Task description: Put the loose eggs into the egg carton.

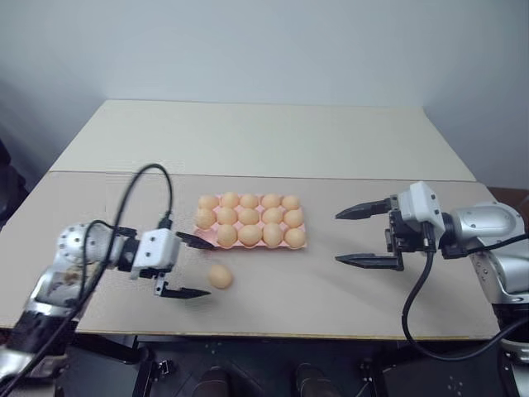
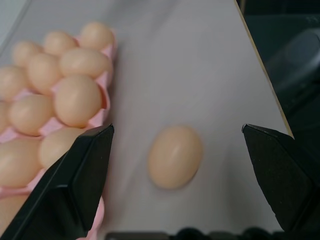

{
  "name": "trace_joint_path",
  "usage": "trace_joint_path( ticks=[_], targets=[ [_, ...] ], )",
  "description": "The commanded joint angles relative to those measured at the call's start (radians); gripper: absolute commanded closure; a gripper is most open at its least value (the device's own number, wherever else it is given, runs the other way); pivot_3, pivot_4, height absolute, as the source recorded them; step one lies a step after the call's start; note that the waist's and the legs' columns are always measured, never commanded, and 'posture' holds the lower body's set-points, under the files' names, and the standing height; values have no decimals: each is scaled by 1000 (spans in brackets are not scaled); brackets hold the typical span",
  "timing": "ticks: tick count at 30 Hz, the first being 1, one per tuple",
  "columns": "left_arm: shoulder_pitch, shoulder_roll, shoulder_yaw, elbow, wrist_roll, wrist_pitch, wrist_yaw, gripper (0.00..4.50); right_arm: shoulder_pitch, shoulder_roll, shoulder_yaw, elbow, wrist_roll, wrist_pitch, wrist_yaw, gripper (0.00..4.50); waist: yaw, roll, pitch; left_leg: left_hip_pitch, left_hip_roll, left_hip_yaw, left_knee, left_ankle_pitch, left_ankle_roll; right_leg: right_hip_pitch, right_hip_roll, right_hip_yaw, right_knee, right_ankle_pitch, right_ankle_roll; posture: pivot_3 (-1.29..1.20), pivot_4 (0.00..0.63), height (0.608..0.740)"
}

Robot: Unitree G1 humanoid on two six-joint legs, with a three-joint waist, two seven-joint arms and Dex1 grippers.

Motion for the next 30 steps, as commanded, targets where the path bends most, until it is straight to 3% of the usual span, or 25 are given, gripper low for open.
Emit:
trace_joint_path(
  ticks=[1,6,9,16,19,22,30],
  targets=[
    [-70,-15,-88,71,104,-99,-14,38,-24,0,-18,-19,10,-24,-2,0,1,0,0,0,0,0,0,0,0,0,0,0,0,0,0,0,150,740],
    [-140,-50,-173,168,210,-171,10,38,-28,3,-18,-28,12,-23,-9,0,2,0,0,0,0,0,0,0,0,0,0,0,0,0,0,0,150,740],
    [-159,-58,-197,193,235,-194,12,626,-30,4,-19,-27,10,-25,-9,0,3,0,0,-1,0,0,1,0,0,0,0,0,0,0,0,0,150,740],
    [-148,-72,-135,170,126,-143,21,2681,-25,3,-23,-32,12,-24,-20,0,2,0,0,0,0,0,1,0,0,0,0,0,1,0,0,0,150,740],
    [-136,-66,-58,134,1,-36,19,2681,-26,4,-21,-28,9,-26,-23,0,1,0,0,-1,0,-1,1,0,0,0,0,0,1,0,0,0,150,740],
    [-121,-75,42,85,-98,131,117,2681,-23,5,-21,-30,10,-25,-26,0,1,0,0,-1,0,-1,1,0,0,0,0,0,1,0,0,0,150,740],
    [-80,-89,108,82,11,225,409,2681,-24,10,-17,-27,8,-28,-33,0,2,0,0,0,0,-1,1,0,0,0,0,0,1,0,0,0,150,740]
  ],
)
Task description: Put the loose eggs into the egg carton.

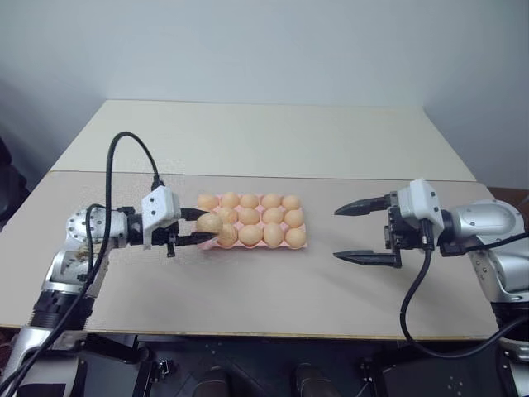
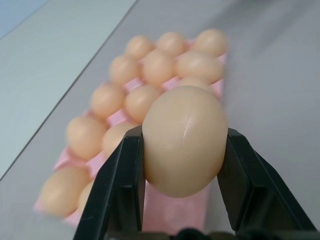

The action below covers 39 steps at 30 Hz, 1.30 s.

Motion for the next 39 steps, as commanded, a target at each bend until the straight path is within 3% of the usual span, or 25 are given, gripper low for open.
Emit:
trace_joint_path(
  ticks=[1,3,11,12,16,22,31,39],
  targets=[
    [10,2,14,-23,35,31,75,2681,-14,3,-17,-18,8,-24,-3,0,0,0,0,0,0,0,0,0,0,0,0,0,0,0,0,0,150,740],
    [8,-3,4,-17,49,58,98,2681,-18,5,-15,-16,6,-25,-3,0,1,0,0,0,0,0,0,0,0,0,0,0,0,0,0,0,150,740],
    [6,-1,-8,-14,53,65,85,175,-24,4,-16,-15,4,-23,-4,0,1,0,0,0,0,0,0,0,0,0,0,0,0,0,0,0,150,740],
    [8,2,-5,-17,54,61,86,48,-24,4,-15,-15,4,-23,-4,0,1,0,0,0,0,0,0,0,0,0,0,0,0,0,0,0,150,740],
    [16,7,23,-36,51,45,102,48,-17,5,-17,-17,5,-24,-5,0,0,0,0,0,0,0,0,0,0,0,0,0,0,0,0,0,150,740],
    [74,72,194,-82,-107,-5,-12,48,-23,11,-13,-7,8,-26,-2,0,-5,0,0,-1,0,0,0,0,0,-1,0,0,0,0,0,0,150,740],
    [371,230,500,-215,-354,144,-211,48,-18,-3,-23,1,28,-3,26,0,-2,0,0,0,1,1,-1,0,0,-1,0,0,0,0,0,0,150,740],
    [583,187,648,-354,-407,238,-126,48,11,-8,-43,-15,40,8,26,0,2,0,0,1,1,1,-1,0,0,0,0,0,-1,0,0,0,150,740]
  ],
)
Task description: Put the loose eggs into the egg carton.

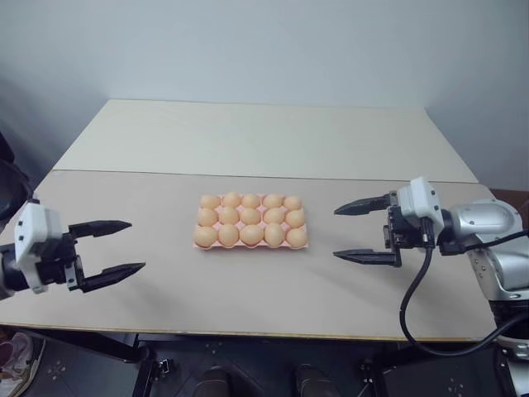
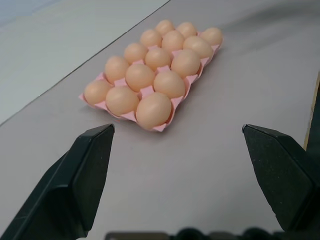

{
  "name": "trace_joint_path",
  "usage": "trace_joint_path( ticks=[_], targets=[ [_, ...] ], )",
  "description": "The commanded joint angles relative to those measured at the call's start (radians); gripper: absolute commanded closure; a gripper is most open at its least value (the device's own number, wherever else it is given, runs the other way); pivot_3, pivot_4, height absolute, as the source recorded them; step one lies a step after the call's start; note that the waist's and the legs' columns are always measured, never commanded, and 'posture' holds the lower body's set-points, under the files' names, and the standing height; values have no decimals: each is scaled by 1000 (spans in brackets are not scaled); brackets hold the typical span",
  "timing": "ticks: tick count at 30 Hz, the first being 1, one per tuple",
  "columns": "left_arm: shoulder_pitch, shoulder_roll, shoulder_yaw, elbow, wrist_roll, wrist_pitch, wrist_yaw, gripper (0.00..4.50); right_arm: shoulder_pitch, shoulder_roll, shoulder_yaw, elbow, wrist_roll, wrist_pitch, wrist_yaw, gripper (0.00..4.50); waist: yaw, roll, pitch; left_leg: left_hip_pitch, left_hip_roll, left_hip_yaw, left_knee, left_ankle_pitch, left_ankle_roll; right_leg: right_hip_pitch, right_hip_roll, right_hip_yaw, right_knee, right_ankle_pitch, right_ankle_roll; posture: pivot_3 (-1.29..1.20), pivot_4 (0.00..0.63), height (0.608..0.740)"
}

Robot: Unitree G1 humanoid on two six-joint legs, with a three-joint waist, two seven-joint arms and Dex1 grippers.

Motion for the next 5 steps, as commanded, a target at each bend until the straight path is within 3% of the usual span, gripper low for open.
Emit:
trace_joint_path(
  ticks=[1,5],
  targets=[
    [30,-16,63,-82,-51,47,52,48,13,-15,-41,-35,35,4,0,0,0,0,0,0,0,0,0,0,0,0,0,0,0,0,0,0,150,740],
    [48,-24,72,-113,-52,63,98,48,11,-5,-42,-36,34,18,-28,0,-2,0,0,0,0,0,0,0,0,0,0,0,0,0,0,0,150,740]
  ],
)
